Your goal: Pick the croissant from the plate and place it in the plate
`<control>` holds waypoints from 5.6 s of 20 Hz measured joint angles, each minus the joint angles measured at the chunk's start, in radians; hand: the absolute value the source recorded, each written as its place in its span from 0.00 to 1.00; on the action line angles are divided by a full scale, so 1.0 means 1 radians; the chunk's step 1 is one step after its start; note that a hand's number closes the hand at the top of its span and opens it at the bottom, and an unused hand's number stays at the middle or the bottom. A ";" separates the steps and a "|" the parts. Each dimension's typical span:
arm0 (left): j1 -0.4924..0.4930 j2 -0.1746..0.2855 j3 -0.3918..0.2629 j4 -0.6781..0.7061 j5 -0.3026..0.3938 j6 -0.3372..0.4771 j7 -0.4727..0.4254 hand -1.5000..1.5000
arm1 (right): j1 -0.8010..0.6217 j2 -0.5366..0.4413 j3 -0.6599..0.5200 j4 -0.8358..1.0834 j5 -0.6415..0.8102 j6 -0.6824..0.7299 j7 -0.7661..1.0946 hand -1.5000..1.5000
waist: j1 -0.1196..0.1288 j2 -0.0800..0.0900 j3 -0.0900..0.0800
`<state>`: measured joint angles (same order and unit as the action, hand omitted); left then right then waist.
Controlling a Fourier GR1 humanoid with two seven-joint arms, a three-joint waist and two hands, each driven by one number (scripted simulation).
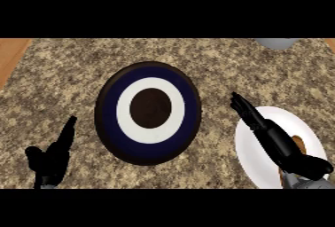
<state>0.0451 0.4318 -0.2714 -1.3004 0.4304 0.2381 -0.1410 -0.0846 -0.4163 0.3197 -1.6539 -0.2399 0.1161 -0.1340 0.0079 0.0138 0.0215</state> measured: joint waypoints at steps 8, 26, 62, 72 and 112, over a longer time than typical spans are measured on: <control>0.623 0.408 0.004 -0.333 -0.064 -0.023 0.203 0.50 | -0.037 -0.061 -0.036 0.088 0.137 -0.102 0.081 1.00 | -0.001 -0.060 0.014; 0.848 0.502 0.189 -0.228 -0.067 0.011 0.145 0.50 | -0.083 -0.016 -0.112 0.165 0.369 -0.462 0.162 0.00 | -0.174 -0.084 -0.020; 0.873 0.404 0.312 -0.162 -0.004 -0.097 -0.057 0.50 | -0.172 -0.237 0.132 0.334 0.615 -0.025 0.918 0.00 | -0.199 -0.053 -0.044; 0.841 0.382 0.326 -0.121 -0.003 -0.130 -0.092 0.50 | -0.211 -0.208 0.145 0.330 0.589 0.053 1.037 0.00 | -0.203 -0.046 -0.040; 0.169 0.294 0.288 -0.428 0.059 -0.045 -0.022 0.50 | 0.109 0.138 0.352 -0.356 1.513 -0.402 1.218 1.00 | -0.254 -0.071 -0.028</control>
<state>0.2142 0.7259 0.0165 -1.7289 0.4897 0.1931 -0.1629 0.0241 -0.2785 0.6714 -2.0094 1.2731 -0.2863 1.0845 -0.2465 -0.0570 -0.0067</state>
